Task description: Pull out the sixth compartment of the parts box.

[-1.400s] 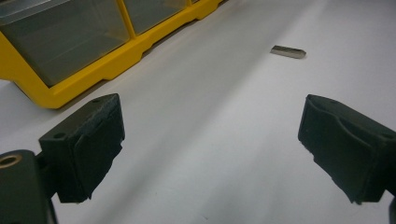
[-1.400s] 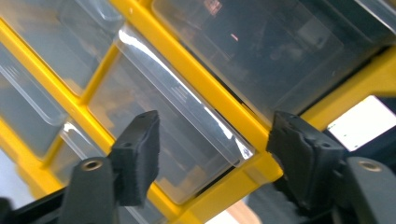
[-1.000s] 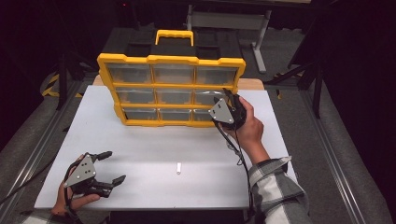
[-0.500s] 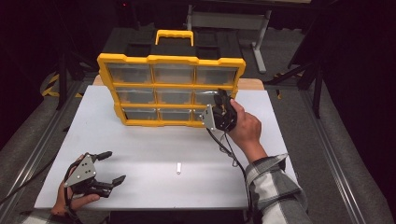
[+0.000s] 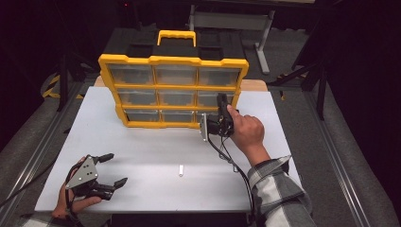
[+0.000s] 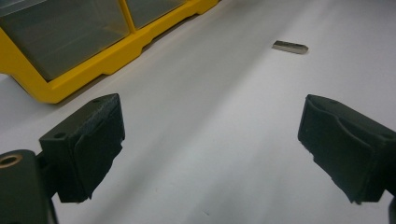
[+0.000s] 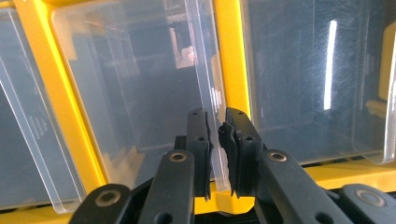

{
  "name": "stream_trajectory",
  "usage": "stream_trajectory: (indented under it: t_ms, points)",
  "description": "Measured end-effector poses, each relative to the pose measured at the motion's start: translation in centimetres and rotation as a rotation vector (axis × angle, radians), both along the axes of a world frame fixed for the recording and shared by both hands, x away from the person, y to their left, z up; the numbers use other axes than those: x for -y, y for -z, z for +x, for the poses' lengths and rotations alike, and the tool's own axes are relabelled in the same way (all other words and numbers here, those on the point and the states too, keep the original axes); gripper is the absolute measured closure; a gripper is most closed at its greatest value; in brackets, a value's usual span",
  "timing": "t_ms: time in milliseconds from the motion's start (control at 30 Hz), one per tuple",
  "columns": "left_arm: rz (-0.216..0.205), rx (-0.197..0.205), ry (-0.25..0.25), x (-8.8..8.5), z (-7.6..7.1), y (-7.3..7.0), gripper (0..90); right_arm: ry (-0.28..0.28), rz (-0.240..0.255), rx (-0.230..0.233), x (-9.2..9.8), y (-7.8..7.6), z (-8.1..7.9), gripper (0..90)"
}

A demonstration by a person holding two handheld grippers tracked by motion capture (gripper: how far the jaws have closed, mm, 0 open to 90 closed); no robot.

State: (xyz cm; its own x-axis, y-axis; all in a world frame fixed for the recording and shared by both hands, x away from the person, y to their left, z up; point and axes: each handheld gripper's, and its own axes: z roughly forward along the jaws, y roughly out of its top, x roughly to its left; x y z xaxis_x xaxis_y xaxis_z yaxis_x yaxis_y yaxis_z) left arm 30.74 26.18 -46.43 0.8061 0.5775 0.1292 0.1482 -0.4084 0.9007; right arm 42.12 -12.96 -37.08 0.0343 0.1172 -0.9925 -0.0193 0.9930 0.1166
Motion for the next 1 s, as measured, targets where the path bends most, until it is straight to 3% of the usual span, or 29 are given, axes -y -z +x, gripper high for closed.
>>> stream_trajectory:
  t_ms: [300, 1000]
  points:
    - [-0.002, 0.0, -0.001, 0.0, 0.0, 0.0, 8.3, 0.019, -0.014, 0.022, -0.3, 0.3, -0.5, 82.9]
    - [-0.001, 0.0, 0.0, 0.1, 0.0, 0.0, 8.3, 0.025, 0.007, 0.036, -0.5, 0.5, -2.3, 82.8]
